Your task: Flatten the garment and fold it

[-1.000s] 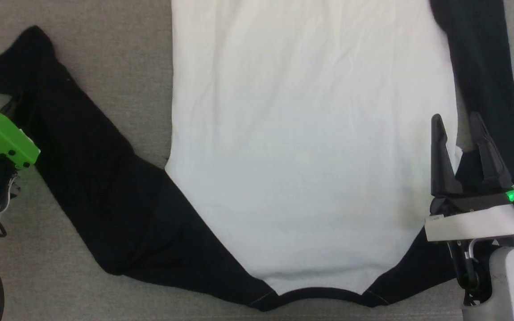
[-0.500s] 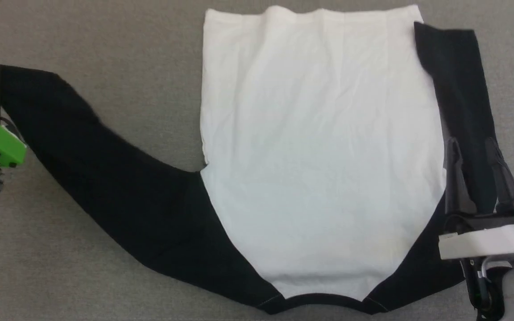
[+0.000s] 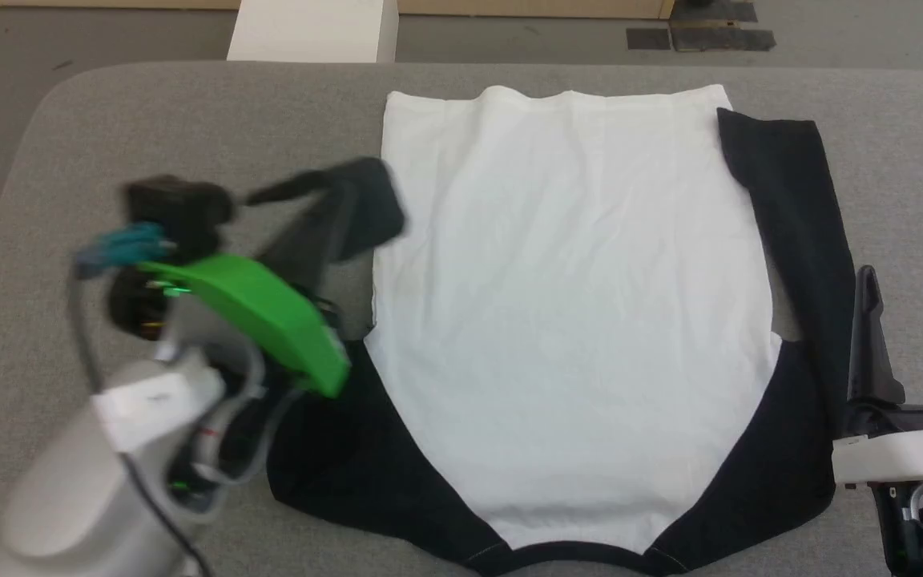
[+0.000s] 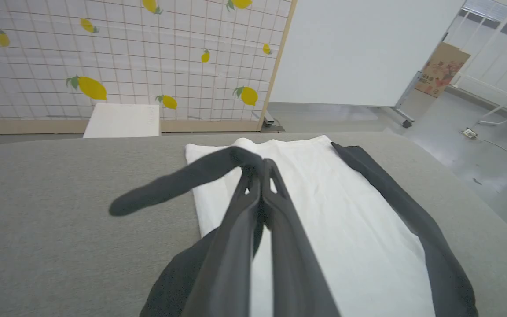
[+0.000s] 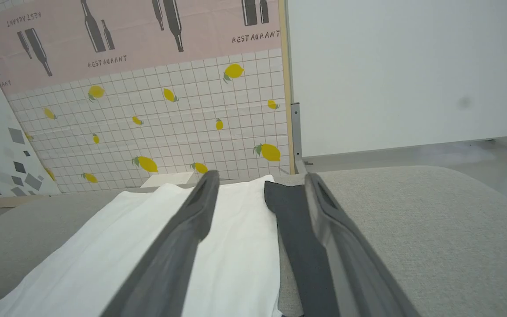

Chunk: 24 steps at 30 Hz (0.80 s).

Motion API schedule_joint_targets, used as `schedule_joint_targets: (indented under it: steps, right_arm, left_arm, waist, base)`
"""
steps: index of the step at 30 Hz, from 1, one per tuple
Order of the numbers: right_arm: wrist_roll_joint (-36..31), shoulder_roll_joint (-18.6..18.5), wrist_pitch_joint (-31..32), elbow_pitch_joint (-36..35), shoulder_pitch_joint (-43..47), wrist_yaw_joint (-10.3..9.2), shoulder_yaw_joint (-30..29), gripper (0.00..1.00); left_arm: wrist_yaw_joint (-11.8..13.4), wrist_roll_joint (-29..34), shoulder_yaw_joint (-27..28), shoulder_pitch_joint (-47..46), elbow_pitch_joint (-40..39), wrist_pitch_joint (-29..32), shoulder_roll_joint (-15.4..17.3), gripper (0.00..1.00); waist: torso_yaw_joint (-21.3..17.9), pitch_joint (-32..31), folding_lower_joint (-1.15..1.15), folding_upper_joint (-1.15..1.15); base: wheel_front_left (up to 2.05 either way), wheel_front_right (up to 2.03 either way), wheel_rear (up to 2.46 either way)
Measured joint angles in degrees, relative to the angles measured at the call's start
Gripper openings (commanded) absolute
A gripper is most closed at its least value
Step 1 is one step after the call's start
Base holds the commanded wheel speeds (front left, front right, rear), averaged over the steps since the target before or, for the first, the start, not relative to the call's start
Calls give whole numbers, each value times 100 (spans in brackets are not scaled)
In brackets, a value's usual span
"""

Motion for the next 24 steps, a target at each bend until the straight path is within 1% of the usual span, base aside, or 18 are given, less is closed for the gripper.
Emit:
schedule_joint_targets:
  steps: [2,6,10,14,17,19,21,24]
  right_arm:
    - [0,1,8,-33,6,0,-20,100]
    - [0,1,67,-102,57,0,-53,100]
    - [0,0,114,-137,91,0,-38,100]
    - [0,1,124,-145,90,0,18,100]
    - [12,1,123,-138,90,0,56,100]
    - [21,0,123,-127,89,0,70,100]
    - [24,0,121,-108,89,0,83,100]
    - [34,0,100,-77,88,0,113,100]
  left_arm:
    - [-97,73,-292,-93,118,-2,-305,0]
    - [-305,77,-907,-180,559,-43,-1118,0]
    - [-530,265,-1496,-318,1367,-23,-1739,0]
    - [-735,411,-1917,-496,2327,-20,-2247,0]
    - [-911,573,-2227,-635,2917,-60,-2585,0]
    - [-1027,662,-2406,-707,3229,-91,-2751,0]
    - [-1138,686,-2605,-766,3495,-111,-2860,0]
    - [-1279,724,-2891,-825,3841,-107,-2928,0]
  waist:
    - [-13,-39,0,0]
    - [-25,-75,0,0]
    - [-50,-53,0,0]
    - [-128,-17,0,0]
    - [-208,15,0,0]
    - [-262,42,0,0]
    - [-325,73,0,0]
    - [-421,119,0,0]
  base:
    - [0,0,0]
    - [0,0,0]
    - [0,0,0]
    - [0,0,0]
    - [0,0,0]
    - [0,0,0]
    - [0,0,0]
    - [0,0,0]
